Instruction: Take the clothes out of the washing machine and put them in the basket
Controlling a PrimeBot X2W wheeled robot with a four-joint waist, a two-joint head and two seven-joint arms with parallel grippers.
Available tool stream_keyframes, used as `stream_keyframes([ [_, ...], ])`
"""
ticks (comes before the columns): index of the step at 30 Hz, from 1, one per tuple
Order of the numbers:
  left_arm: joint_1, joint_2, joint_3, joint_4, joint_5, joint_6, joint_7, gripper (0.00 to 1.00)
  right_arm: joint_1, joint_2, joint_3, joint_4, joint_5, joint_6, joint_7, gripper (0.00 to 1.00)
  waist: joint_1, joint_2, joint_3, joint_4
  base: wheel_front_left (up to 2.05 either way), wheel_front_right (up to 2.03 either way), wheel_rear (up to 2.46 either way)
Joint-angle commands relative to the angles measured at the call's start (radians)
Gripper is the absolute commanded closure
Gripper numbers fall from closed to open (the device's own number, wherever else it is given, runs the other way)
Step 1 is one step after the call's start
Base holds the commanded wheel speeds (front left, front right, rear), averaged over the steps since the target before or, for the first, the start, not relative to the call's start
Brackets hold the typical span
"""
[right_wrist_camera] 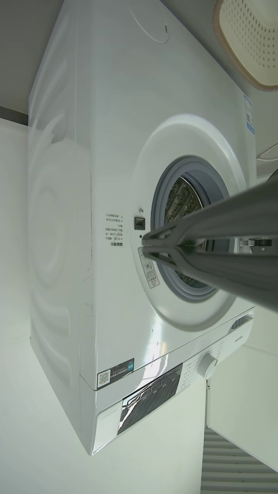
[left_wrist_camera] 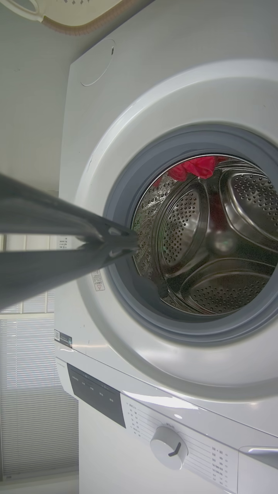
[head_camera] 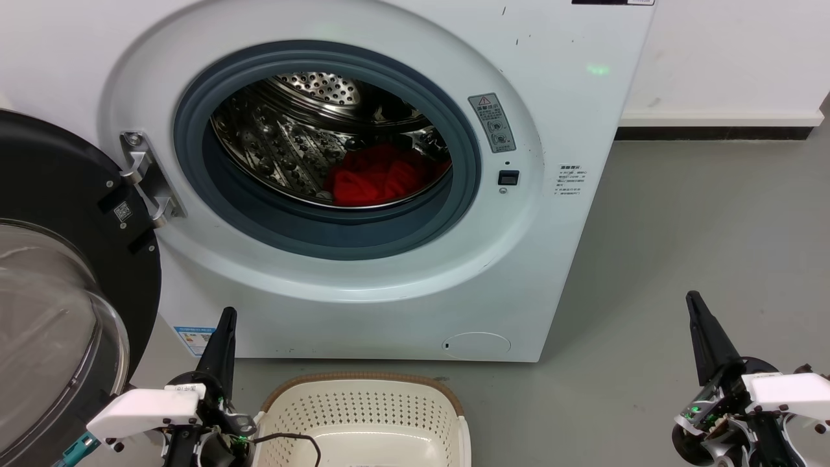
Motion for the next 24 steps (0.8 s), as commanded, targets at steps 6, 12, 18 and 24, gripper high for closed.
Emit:
stream_keyframes([
  [6,-0.007,0.002,0.002,-0.004,-0.003,-0.004,0.002,1.0,-0.012,0.003,0.001,0.001,-0.005,0.0,0.001,1.0,0.0,-0.0001,0.0,0.0,0.0,0.0,0.0],
  [12,-0.007,0.002,0.002,-0.004,-0.003,-0.004,0.002,1.0,-0.012,0.003,0.001,0.001,-0.005,0.0,0.001,1.0,0.0,-0.0001,0.0,0.0,0.0,0.0,0.0],
  [18,-0.007,0.002,0.002,-0.004,-0.003,-0.004,0.002,1.0,-0.012,0.003,0.001,0.001,-0.005,0.0,0.001,1.0,0.0,-0.0001,0.0,0.0,0.0,0.0,0.0],
  [24,-0.007,0.002,0.002,-0.004,-0.003,-0.004,0.002,1.0,-0.012,0.003,0.001,0.001,-0.005,0.0,0.001,1.0,0.0,-0.0001,0.0,0.0,0.0,0.0,0.0],
])
